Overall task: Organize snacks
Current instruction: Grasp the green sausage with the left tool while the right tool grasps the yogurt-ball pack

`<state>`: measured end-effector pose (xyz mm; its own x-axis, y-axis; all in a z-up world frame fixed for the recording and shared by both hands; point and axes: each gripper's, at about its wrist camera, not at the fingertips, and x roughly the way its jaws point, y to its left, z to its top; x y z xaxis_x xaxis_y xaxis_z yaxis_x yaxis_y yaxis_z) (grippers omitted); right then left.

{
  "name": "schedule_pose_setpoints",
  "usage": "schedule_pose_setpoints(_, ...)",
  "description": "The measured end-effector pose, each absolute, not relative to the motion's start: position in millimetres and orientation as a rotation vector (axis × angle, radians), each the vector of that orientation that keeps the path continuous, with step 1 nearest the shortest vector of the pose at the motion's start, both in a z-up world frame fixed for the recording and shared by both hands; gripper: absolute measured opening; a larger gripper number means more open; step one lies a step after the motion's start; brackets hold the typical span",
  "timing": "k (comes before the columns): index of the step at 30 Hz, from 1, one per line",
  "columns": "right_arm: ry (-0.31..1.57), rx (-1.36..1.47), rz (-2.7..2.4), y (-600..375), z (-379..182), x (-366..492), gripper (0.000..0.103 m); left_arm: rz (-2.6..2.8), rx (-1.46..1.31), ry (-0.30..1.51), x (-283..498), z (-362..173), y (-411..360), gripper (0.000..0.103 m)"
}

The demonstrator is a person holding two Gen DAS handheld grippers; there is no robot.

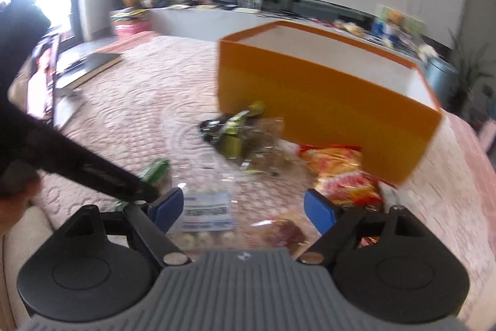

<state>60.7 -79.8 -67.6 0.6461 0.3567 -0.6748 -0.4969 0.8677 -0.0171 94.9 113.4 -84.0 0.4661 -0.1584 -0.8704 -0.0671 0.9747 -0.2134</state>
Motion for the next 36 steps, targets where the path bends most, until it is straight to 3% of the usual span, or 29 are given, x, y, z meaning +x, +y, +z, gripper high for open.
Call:
schedule_pose_setpoints(7,0.779,-0.218,0.553,-65,-87,72,0.082,-0.067,-0.263,1.068,98,-90,121,0.035)
schedule_pose_setpoints(12,0.821,-0.186,0.58,-58,-99,82,0.076,-0.071,-0.238,1.048,98,-91,118,0.028)
schedule_pose_setpoints(22,0.866,-0.161,0.594,-52,-114,95,0.072,-0.078,-0.163,1.026,98,-94,113,0.03)
schedule_pose_setpoints(29,0.862,-0.177,0.595,-49,-116,95,0.059,-0.086,-0.101,1.008,96,-95,108,0.031)
schedule_pose_setpoints(36,0.855,-0.156,0.596,-52,-114,96,0.057,-0.08,-0.163,0.997,95,-94,114,0.025)
